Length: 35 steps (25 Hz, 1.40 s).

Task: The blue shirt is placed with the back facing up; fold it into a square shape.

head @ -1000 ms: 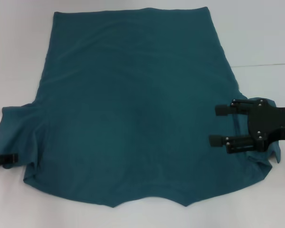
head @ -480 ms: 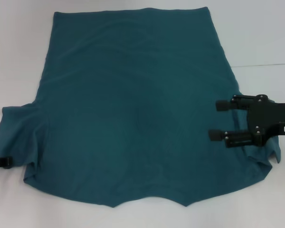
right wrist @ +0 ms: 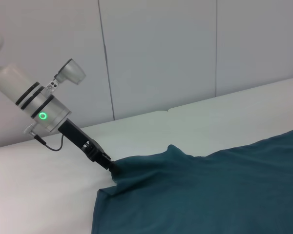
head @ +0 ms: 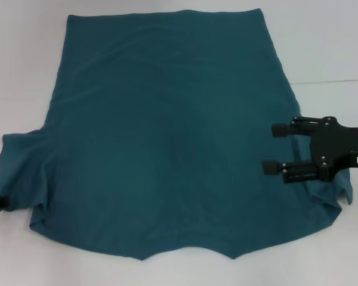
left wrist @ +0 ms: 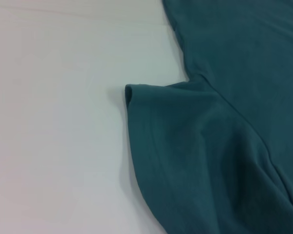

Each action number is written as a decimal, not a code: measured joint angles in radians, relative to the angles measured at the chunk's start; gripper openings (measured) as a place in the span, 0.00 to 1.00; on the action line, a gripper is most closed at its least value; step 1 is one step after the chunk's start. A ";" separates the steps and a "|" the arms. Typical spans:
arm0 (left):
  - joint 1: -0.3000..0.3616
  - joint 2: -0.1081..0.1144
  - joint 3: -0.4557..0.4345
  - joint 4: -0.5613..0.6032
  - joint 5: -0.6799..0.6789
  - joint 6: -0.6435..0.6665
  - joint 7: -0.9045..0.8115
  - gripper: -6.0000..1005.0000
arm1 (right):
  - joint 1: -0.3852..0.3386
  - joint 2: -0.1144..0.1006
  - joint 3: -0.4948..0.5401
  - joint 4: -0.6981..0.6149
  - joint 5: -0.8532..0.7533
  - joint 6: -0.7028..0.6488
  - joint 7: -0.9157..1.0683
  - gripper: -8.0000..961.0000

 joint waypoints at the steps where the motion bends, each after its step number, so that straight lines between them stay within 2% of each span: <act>1: -0.001 0.000 0.000 0.000 0.000 -0.001 0.000 0.33 | 0.000 0.000 0.000 0.000 0.000 0.000 0.000 0.96; 7: -0.010 0.000 0.000 -0.001 -0.010 -0.001 -0.002 0.08 | 0.004 0.001 0.004 0.000 0.002 0.000 0.003 0.96; 15: -0.051 0.002 -0.003 0.006 -0.012 0.014 -0.007 0.01 | -0.009 0.017 0.017 0.005 0.021 0.020 -0.013 0.96; 20: -0.093 0.005 -0.002 0.025 -0.013 0.056 -0.017 0.03 | -0.037 0.027 0.052 0.013 0.053 0.032 -0.044 0.96; 28: -0.169 0.003 0.003 0.084 -0.014 0.139 -0.042 0.05 | -0.078 0.029 0.094 0.054 0.069 0.037 -0.082 0.96; 35: -0.216 0.001 0.069 0.079 -0.014 0.150 -0.054 0.07 | -0.097 0.029 0.099 0.069 0.073 0.038 -0.087 0.96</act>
